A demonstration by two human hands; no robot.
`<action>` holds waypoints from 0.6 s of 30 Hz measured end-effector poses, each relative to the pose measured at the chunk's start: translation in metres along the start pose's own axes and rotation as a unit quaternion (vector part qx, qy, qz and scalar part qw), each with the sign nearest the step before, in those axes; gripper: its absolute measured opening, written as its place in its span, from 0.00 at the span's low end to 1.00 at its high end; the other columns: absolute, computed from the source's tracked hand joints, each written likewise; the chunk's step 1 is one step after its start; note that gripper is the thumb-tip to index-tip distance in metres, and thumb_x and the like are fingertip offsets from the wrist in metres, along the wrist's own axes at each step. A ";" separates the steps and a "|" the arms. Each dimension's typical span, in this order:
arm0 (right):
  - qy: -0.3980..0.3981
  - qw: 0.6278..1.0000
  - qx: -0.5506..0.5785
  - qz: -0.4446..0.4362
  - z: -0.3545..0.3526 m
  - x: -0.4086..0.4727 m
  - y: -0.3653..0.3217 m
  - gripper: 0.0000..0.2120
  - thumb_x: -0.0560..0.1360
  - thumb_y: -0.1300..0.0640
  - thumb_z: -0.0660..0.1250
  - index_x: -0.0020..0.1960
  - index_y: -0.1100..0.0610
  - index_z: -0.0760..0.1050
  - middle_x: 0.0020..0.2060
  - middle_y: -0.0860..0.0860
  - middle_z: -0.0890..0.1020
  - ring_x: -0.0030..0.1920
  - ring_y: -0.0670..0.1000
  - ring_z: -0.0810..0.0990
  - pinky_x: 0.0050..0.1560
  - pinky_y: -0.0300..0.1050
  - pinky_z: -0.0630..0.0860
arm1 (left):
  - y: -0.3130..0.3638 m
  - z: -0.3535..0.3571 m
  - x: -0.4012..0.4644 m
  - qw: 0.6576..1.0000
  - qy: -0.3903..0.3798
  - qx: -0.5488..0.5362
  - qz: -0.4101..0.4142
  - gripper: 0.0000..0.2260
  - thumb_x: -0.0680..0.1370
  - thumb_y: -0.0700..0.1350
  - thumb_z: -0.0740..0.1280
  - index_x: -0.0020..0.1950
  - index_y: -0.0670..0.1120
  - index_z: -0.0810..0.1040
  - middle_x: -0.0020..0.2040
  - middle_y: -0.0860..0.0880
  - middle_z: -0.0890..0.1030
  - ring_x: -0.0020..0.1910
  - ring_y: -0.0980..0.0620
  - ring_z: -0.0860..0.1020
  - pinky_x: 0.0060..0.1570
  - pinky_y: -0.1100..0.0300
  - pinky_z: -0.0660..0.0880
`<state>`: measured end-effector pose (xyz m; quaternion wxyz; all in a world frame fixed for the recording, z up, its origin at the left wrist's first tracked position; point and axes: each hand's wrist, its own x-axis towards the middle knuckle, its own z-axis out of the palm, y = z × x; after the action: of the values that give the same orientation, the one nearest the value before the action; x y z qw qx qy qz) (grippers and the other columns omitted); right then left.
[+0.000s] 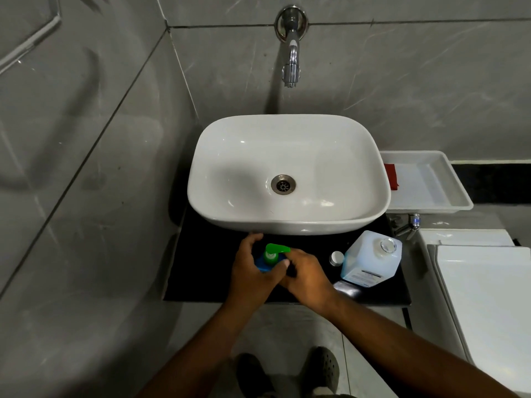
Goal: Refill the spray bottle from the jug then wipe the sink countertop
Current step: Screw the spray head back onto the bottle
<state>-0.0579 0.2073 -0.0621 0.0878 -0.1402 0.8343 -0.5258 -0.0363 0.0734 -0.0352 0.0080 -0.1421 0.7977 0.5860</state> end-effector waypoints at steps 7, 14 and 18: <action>-0.009 1.000 -0.019 0.007 0.000 0.000 0.001 0.24 0.69 0.60 0.75 0.64 0.56 0.75 0.55 0.53 0.81 0.55 0.48 0.79 0.56 0.37 0.75 | 0.005 -0.008 0.004 0.998 -0.046 0.020 0.047 0.22 0.68 0.34 0.71 0.50 0.61 0.75 0.62 0.59 0.71 0.67 0.55 0.69 0.63 0.59 0.69; -0.010 1.000 -0.014 0.010 -0.001 0.001 0.001 0.22 0.69 0.59 0.75 0.61 0.55 0.76 0.52 0.50 0.81 0.51 0.45 0.79 0.51 0.31 0.74 | 0.001 -0.006 0.004 0.998 0.052 0.028 0.013 0.21 0.62 0.45 0.80 0.51 0.50 0.75 0.56 0.52 0.77 0.55 0.55 0.76 0.53 0.63 0.73; -0.016 1.000 -0.017 0.019 0.000 0.002 0.004 0.26 0.69 0.60 0.75 0.65 0.56 0.74 0.56 0.52 0.80 0.55 0.46 0.79 0.55 0.31 0.73 | 0.001 -0.011 0.005 0.998 -0.058 0.021 0.017 0.21 0.70 0.36 0.72 0.62 0.49 0.76 0.62 0.52 0.77 0.59 0.58 0.76 0.56 0.73 0.72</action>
<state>-0.0602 0.2079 -0.0654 0.1086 -0.1338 0.8444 -0.5071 -0.0399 0.0623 -0.0314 0.0471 -0.0946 0.8106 0.5760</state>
